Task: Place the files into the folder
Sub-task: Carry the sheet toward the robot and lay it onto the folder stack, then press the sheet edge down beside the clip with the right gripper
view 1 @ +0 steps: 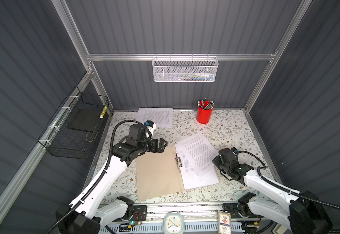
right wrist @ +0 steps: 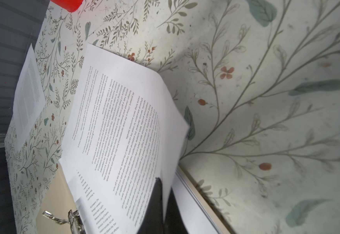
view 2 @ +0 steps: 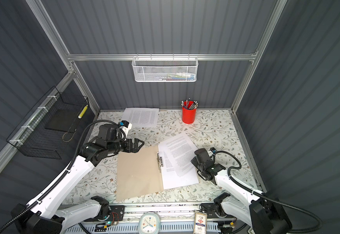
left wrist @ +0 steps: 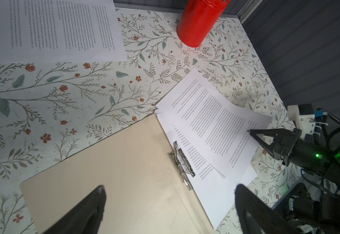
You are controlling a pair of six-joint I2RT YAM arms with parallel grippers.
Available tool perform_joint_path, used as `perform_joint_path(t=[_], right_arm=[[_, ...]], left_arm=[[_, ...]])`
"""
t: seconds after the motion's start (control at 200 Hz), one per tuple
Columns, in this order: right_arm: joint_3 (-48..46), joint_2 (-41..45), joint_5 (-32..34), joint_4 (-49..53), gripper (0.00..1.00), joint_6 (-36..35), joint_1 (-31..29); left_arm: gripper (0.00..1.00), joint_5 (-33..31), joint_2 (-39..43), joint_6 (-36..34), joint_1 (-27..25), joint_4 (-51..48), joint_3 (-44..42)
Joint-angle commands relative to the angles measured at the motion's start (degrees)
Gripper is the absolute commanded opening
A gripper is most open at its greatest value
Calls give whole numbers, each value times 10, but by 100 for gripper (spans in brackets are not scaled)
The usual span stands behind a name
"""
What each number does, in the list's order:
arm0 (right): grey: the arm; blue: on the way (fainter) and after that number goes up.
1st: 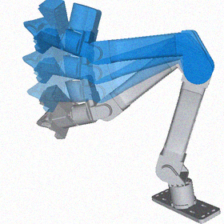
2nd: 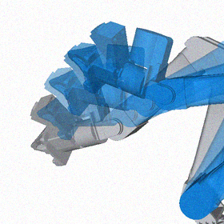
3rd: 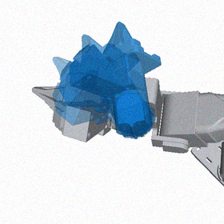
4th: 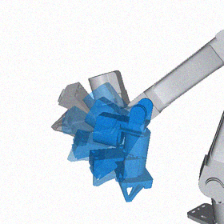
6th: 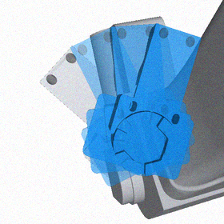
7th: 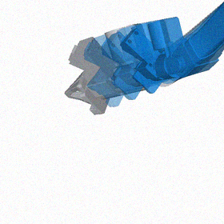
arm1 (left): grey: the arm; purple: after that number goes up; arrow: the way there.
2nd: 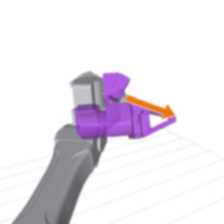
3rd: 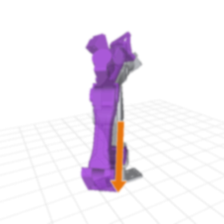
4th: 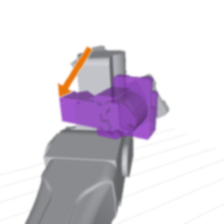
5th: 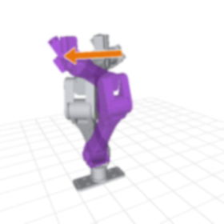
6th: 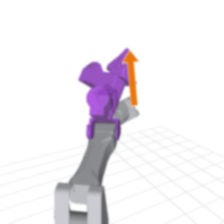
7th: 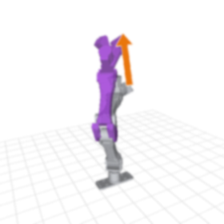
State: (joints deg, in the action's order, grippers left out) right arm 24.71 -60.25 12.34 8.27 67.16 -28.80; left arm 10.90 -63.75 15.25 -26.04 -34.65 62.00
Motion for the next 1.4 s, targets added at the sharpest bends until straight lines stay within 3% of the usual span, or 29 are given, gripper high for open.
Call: perform_joint_path(t=[0.0, 0.24, 0.635, 1.026, 1.396], right_arm=[[-17, 21, 42, 15, 0, 55, -22], [-48, 65, 77, 55, 0, 135, -81], [-28, 19, 99, 110, 0, 244, -170], [-18, -6, 107, 137, 0, 317, -223], [0, -21, 115, 137, 0, 342, -252]], left_arm=[[100, 18, 10, 8, 3, -4, -16], [100, 30, 27, 11, 3, -13, -61], [100, 40, 17, 5, 3, -10, -65], [100, 41, 24, 6, 3, -9, -67], [100, 46, 27, 6, 3, -7, -71]])
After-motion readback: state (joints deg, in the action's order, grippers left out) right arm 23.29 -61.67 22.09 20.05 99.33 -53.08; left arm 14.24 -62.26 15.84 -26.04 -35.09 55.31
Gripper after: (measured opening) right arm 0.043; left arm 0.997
